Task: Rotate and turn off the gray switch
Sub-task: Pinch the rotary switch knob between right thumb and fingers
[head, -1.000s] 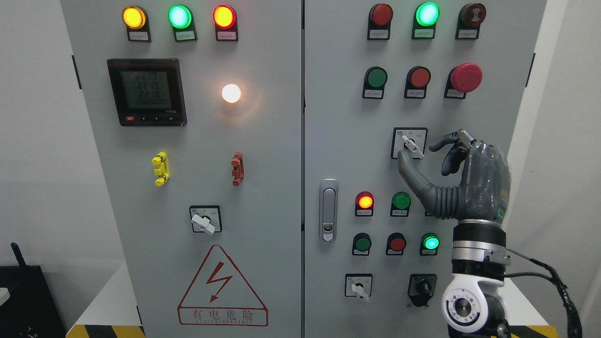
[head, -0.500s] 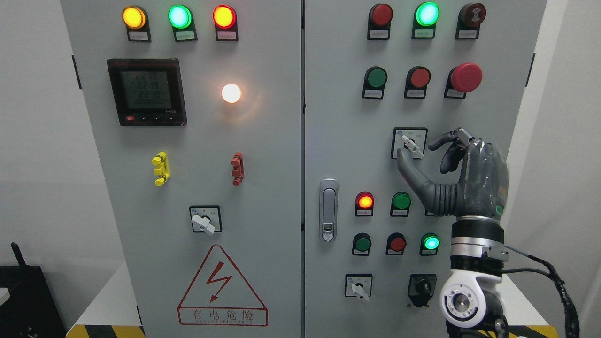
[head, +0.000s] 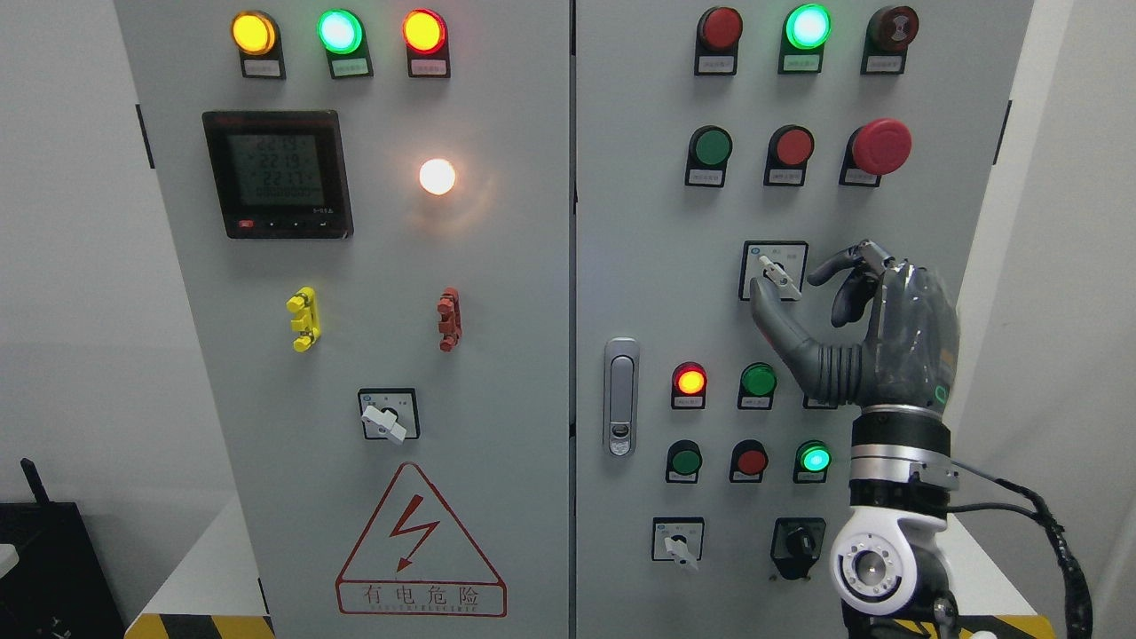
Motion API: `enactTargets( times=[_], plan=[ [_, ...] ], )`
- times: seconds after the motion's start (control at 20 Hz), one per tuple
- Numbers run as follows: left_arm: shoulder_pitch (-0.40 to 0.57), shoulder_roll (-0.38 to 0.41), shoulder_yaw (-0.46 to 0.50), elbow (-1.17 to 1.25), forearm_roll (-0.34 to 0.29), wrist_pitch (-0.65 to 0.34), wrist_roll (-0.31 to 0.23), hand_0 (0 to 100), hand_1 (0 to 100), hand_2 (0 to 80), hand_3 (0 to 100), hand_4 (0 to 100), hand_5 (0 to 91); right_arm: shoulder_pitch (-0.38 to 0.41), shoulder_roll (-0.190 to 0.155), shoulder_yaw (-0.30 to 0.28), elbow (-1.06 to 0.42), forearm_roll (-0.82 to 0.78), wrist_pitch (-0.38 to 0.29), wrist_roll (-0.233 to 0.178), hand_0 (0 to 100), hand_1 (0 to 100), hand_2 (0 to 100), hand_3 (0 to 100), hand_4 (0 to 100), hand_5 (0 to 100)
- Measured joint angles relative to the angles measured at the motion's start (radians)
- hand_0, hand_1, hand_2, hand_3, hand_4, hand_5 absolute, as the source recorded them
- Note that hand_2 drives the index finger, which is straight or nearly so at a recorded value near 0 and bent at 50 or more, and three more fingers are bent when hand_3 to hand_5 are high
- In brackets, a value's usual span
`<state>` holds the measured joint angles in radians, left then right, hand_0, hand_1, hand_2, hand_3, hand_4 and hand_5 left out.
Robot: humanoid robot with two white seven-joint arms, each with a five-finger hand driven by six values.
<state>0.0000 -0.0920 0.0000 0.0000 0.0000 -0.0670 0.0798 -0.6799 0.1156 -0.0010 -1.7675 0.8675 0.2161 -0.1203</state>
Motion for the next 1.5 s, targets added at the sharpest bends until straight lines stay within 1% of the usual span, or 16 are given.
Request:
enactTargets(
  times=[0.25,0.6,1.5],
  plan=[
    [0.000,0.000,0.000,0.000,0.000,0.000,0.000,12,39,0.0,0,0,0.0,0.000,-0.001,0.000,0.004,0.000,0.002,-0.005,6,45,63,99,96,100],
    [0.000,0.000,0.000,0.000,0.000,-0.002,0.000,12,39,0.0,0,0,0.0,-0.005,-0.002,0.001,0.008,-0.001,0.019,0.000,7,44,63,99,96,100],
    [0.000,0.000,0.000,0.000,0.000,-0.001,0.000,12,39,0.0,0,0,0.0,-0.010,-0.003,0.001,0.013,-0.001,0.019,0.004,10,43,64,100,97,100]
  ],
)
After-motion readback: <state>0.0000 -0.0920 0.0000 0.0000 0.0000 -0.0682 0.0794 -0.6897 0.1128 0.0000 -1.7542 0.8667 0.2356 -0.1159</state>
